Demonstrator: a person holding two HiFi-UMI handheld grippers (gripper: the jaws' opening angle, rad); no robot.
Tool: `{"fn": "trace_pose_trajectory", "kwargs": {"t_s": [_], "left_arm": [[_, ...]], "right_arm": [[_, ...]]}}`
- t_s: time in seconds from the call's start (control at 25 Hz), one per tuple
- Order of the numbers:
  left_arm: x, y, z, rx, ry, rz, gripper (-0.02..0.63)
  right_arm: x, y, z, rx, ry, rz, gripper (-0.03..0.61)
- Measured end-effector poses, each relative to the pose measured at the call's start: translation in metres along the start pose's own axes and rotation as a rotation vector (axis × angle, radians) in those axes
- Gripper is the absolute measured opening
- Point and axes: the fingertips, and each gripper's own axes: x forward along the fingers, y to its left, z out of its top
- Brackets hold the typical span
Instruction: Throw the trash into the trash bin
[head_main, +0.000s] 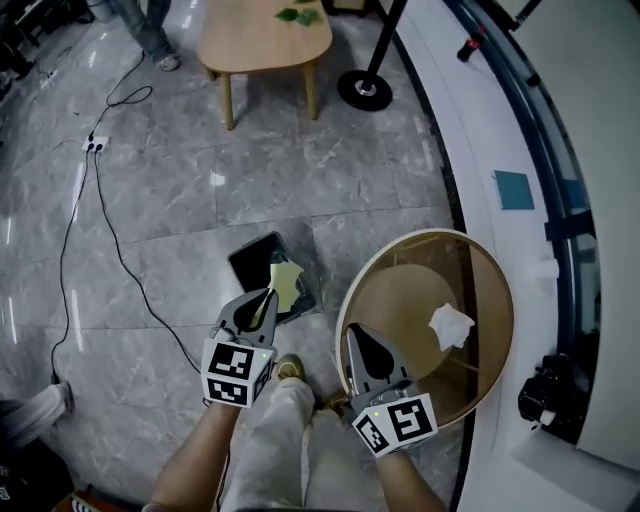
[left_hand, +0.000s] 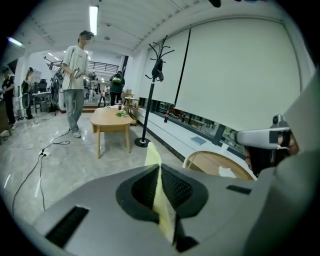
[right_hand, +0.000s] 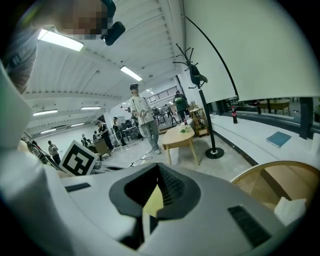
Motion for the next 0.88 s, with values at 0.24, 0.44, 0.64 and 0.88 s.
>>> {"fn": "trace_pose_trajectory", "kwargs": {"t_s": [0.24, 0.44, 0.64, 0.88], "left_arm": [[0.009, 0.026, -0.022, -0.026, 0.017, 0.039, 0.023], [0.034, 0.043, -0.066, -0.047, 0.058, 0.061, 0.023], [0.064, 0.055, -0.110, -0.047, 0.108, 0.079, 0.023], [0.079, 0.064, -0.129, -0.033, 0.132, 0.107, 0.023]], "right_arm": [[0.021, 0.002, -0.009, -0.010, 0.034, 0.010, 0.017], [0.033, -0.013, -0.039, 0.000, 0.065, -0.009, 0.017], [0.047, -0.029, -0.069, 0.017, 0.097, -0.023, 0.017], [0.053, -0.036, -0.084, 0.023, 0.130, -0.020, 0.017]]}}
